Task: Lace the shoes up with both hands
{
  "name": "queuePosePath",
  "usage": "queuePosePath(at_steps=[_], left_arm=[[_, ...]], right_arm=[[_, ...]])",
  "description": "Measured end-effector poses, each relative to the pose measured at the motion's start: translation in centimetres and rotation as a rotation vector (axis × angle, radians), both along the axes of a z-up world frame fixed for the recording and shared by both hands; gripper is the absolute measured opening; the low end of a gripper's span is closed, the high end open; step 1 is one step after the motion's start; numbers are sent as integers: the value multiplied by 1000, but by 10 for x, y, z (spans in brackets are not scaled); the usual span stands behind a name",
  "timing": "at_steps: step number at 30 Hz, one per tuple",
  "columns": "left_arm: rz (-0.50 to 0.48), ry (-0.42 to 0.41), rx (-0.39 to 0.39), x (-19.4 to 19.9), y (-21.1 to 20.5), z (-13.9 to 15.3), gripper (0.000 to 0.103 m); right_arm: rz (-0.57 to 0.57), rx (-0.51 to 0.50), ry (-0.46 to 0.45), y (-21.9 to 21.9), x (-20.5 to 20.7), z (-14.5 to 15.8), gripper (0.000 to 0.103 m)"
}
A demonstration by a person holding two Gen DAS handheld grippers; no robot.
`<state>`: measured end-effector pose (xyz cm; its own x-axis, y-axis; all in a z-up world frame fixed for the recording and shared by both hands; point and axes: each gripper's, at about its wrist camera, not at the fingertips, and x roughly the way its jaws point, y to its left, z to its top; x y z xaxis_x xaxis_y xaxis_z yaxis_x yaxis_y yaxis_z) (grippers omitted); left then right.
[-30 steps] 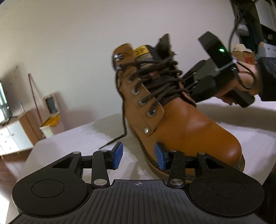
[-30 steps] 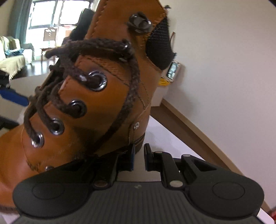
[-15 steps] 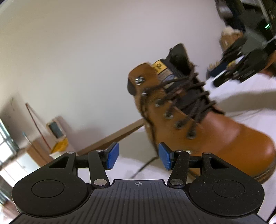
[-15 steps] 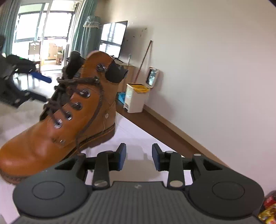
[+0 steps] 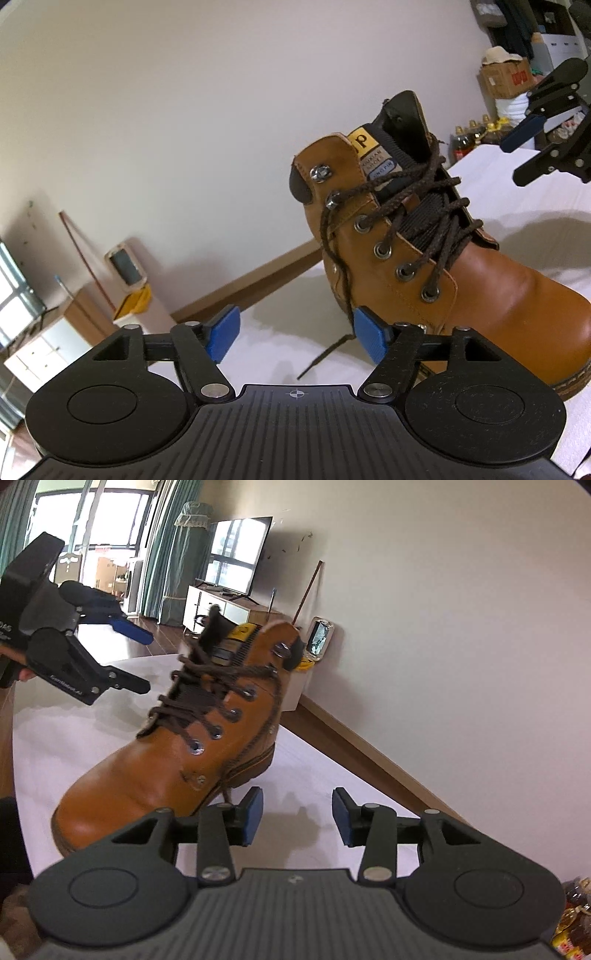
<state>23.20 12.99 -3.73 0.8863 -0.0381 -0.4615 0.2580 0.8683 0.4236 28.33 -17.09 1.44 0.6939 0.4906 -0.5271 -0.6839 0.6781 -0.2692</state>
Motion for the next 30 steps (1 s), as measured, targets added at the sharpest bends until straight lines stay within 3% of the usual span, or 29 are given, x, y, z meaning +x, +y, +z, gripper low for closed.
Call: queuePosePath(at_steps=[2, 8, 12, 15, 18, 21, 24, 26, 30], left_arm=[[-1, -2, -5, -1, 2, -1, 80], [-45, -29, -16, -3, 8, -2, 93], [-139, -118, -24, -10, 15, 2, 96], [-236, -131, -73, -4, 24, 5, 98], [-316, -126, -163, 9, 30, 11, 98], [-380, -108, -178, 22, 27, 9, 98], [-443, -63, -179, 42, 27, 8, 77], [-475, -29, -168, 52, 28, 7, 58], [-560, -8, -131, 65, 27, 7, 55]], right_arm=[[0, -11, -4, 7, -3, -3, 54], [-2, -23, -1, 11, -3, -8, 56], [-5, -9, 10, 10, 4, -5, 58], [3, 11, 21, 10, 10, -3, 57], [24, 37, 38, 10, 18, 2, 46], [47, 71, 58, 10, 26, 5, 38], [64, 109, 74, 9, 35, 6, 36], [75, 135, 89, 8, 44, 5, 35], [81, 152, 105, 8, 56, 1, 35]])
